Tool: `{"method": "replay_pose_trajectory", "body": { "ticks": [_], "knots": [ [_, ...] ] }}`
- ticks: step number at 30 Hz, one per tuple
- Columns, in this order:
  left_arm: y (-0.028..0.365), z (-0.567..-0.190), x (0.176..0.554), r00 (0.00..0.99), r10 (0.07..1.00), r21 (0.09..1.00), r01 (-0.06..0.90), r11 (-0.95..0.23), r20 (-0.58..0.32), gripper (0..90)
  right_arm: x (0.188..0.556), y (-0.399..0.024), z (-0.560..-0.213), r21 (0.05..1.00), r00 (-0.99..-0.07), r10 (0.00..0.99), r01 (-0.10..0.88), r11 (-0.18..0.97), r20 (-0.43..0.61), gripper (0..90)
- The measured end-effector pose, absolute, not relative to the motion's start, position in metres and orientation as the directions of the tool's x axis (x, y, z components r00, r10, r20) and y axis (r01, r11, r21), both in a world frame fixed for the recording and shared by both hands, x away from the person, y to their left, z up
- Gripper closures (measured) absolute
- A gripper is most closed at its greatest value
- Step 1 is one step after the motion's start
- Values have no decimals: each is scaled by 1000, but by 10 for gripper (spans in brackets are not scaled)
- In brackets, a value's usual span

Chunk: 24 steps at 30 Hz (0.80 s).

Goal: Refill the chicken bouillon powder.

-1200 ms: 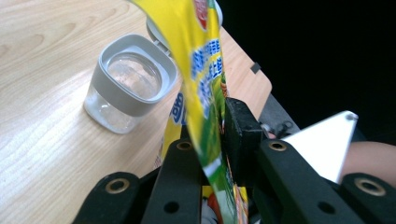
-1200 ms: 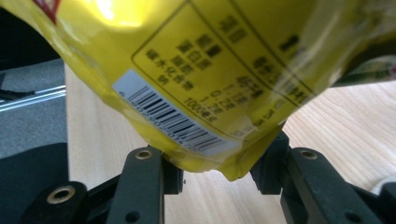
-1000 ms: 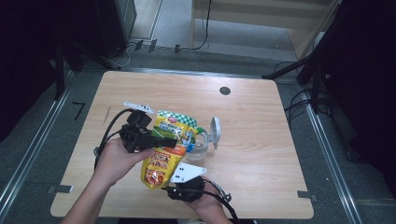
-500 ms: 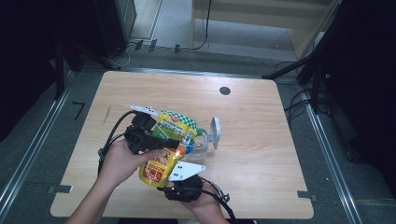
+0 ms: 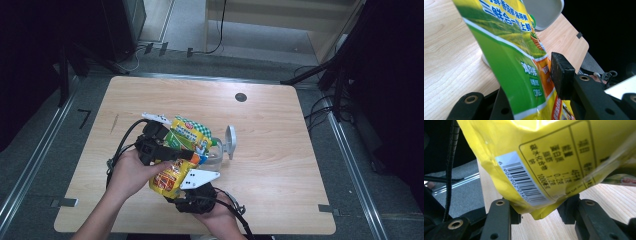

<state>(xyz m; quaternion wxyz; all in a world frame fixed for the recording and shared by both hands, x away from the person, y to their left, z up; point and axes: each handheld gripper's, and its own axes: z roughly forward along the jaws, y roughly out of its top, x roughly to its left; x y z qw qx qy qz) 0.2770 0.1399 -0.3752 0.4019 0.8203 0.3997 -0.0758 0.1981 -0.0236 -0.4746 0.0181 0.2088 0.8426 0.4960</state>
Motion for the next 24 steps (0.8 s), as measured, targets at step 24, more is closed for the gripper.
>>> {"method": "replay_pose_trajectory", "body": {
  "ticks": [24],
  "knots": [
    [120, -371, 288, 592, 669, 500, 787, -361, -449, 775, 205, -12, -466, 830, -920, 339, 342, 440, 199, 560]
  ]
}}
